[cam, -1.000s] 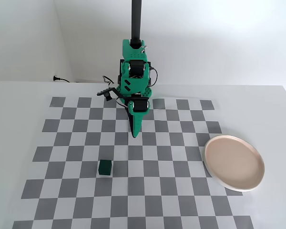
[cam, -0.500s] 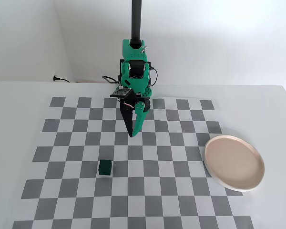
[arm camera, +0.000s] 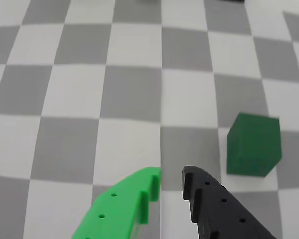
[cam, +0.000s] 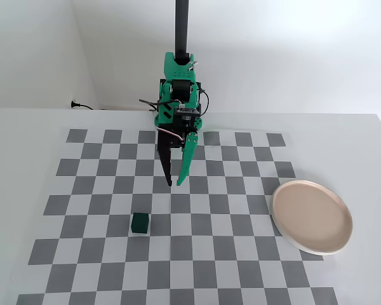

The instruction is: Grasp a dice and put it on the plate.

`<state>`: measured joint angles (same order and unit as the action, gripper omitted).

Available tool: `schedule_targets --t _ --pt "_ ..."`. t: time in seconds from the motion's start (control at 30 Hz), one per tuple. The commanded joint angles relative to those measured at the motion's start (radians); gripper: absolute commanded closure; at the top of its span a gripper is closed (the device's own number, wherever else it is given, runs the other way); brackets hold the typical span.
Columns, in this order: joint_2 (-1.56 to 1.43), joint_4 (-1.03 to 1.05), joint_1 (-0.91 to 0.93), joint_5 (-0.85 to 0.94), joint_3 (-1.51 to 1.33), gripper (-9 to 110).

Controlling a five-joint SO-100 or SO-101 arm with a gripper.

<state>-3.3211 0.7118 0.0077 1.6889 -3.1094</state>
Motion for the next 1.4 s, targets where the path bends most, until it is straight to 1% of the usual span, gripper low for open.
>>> schedule_targets --t 0.0,0.27,0.37,0.5,0.63,0.77,0.97,1.17,1.37 --pt "-0.015 -0.064 0.002 0.054 0.02 95" --pt "-0.012 -0.17 0.006 0.061 0.02 90" --pt "0.044 -0.236 0.02 0.071 0.031 89" --pt "0.222 -0.313 0.043 0.06 0.107 88" --pt "0.466 -0.364 0.087 0.029 0.265 87" --pt "0.704 -0.407 0.156 0.011 0.433 88" --pt "0.957 -0.477 0.258 0.02 0.589 86" --pt "1.071 -0.515 0.305 0.06 0.62 85" --pt "1.1 -0.472 0.291 0.095 0.617 84"
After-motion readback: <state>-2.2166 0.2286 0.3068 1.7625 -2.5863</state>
